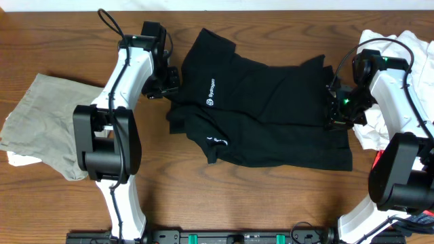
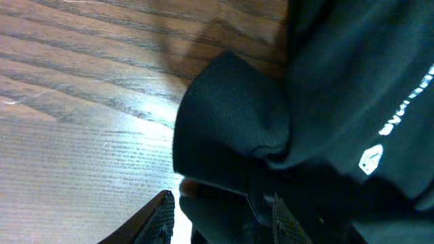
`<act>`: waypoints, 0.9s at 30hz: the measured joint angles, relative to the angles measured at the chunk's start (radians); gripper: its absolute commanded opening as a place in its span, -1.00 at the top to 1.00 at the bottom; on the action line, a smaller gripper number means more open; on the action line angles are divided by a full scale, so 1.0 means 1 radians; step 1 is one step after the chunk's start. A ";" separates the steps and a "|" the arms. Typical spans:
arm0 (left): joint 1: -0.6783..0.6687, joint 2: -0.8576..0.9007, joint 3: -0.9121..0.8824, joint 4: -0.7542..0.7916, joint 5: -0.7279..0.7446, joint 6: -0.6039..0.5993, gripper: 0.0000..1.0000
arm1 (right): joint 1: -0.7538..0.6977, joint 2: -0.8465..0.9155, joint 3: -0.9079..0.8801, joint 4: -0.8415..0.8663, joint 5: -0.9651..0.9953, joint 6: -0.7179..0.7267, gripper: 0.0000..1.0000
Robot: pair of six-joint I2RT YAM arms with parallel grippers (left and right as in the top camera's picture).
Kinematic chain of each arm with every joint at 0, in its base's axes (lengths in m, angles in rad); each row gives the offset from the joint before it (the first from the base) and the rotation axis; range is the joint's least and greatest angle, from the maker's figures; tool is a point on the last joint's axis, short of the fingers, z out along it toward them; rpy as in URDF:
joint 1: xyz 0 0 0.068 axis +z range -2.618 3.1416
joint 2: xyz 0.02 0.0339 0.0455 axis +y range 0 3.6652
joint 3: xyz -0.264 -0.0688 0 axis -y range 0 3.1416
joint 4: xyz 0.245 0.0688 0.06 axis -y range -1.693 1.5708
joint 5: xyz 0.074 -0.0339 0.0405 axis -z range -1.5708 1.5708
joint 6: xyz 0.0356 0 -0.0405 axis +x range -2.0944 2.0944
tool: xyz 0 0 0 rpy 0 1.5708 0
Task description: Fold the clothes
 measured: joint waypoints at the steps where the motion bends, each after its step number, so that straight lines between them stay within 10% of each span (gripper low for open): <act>1: 0.002 0.005 0.000 0.002 0.000 0.000 0.04 | 0.000 0.000 0.000 0.003 0.000 0.000 0.87; 11: 0.006 0.070 0.000 0.034 0.000 -0.001 0.06 | 0.000 0.000 0.000 0.013 0.000 0.000 0.88; 15: 0.006 0.106 0.000 0.071 0.000 -0.019 0.88 | 0.000 0.000 0.000 0.013 0.000 0.000 0.88; 27: 0.091 0.092 0.165 0.132 -0.007 -0.003 0.88 | 0.000 0.000 0.000 0.012 0.005 0.000 0.90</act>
